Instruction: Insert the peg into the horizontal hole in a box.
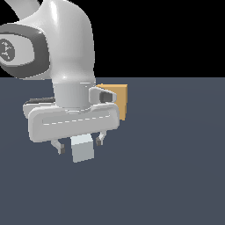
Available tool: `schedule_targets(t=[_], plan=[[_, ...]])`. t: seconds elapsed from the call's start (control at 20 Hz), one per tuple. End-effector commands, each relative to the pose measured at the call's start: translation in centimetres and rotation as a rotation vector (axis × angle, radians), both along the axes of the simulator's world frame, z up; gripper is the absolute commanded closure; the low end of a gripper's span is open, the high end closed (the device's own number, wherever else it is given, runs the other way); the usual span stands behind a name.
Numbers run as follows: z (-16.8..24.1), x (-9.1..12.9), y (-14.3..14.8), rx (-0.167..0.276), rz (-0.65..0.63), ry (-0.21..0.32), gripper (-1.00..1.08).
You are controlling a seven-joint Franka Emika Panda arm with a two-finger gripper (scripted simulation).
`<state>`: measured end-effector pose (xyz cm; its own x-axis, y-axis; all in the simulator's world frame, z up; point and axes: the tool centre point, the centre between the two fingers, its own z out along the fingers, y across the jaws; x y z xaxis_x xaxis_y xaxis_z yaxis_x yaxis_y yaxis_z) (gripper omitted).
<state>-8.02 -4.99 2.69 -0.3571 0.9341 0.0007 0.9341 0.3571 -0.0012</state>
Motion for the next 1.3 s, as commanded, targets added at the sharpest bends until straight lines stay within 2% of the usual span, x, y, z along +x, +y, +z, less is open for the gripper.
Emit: schedule_targets(t=[0.0, 0.05, 0.75, 1.25], plan=[[-0.2, 0.1, 0.0, 0.000, 0.000, -0.001, -0.92], [-0.2, 0.1, 0.0, 0.000, 0.000, -0.001, 1.08], [-0.1, 0.1, 0.2, 0.000, -0.008, -0.002, 1.08], [0.8, 0.0, 2.4, 0.000, -0.105, -0.002, 1.08]])
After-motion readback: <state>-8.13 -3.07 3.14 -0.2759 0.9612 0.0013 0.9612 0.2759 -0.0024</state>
